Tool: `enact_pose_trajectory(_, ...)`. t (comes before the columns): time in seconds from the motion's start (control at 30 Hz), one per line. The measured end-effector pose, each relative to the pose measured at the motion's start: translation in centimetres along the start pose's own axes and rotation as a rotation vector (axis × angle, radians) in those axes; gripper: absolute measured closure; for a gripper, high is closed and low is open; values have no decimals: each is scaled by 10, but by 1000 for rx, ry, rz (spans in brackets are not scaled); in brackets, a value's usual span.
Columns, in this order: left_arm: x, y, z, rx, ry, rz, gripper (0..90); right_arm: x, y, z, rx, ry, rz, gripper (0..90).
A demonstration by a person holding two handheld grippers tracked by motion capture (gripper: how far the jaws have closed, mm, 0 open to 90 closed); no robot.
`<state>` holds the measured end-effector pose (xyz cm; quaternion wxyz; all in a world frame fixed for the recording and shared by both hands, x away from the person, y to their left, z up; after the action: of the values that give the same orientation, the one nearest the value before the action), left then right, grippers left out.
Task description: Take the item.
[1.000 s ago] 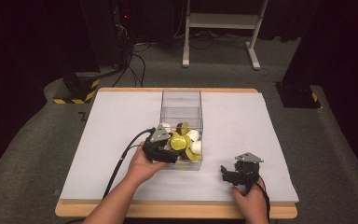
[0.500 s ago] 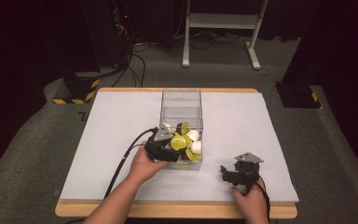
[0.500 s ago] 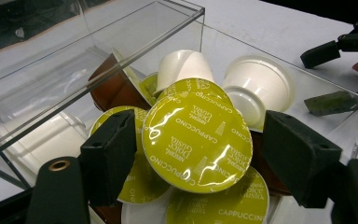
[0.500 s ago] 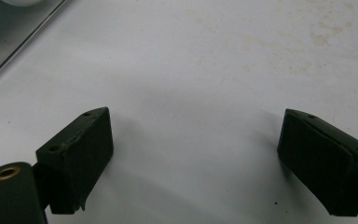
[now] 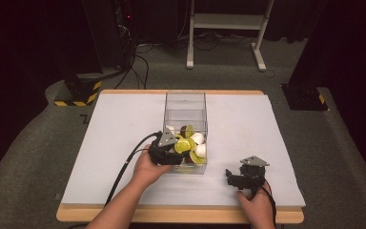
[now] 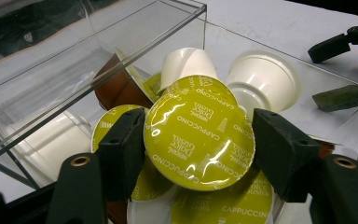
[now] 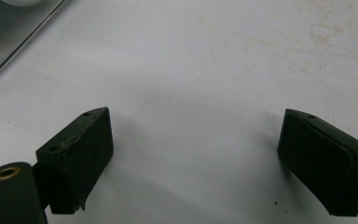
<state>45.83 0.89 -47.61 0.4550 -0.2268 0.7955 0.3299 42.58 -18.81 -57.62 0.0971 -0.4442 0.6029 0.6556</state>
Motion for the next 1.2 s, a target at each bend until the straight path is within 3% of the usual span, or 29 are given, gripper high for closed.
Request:
enact_pose_trajectory(0.5, -6, 7, -2, 24, 29, -30, 377, 0, 0, 0, 0, 0, 1, 105)
enact_pose_trajectory(0.87, -10, 16, -1, 54, 80, -48, 378, 0, 0, 0, 0, 0, 0, 105)
enact_pose_trajectory(0.93, -11, 16, -2, 58, 105, -64, 379, 0, 0, 0, 0, -1, 0, 105)
enact_pose_trajectory(1.2, -15, 23, 0, 72, 108, -78, 379, 0, 0, 0, 0, 0, 0, 105)
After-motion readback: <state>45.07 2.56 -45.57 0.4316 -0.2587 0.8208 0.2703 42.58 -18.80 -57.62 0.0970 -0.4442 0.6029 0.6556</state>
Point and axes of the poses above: each handheld gripper's, and its own axes: y roughly backward along the jaws, x roughly out of its underside, z roughly to its left, the point moved 10 cm from there along -y, roughly forward along the jaws, and after that the axes turned 8 degrees about y, right-handed, at the moved point
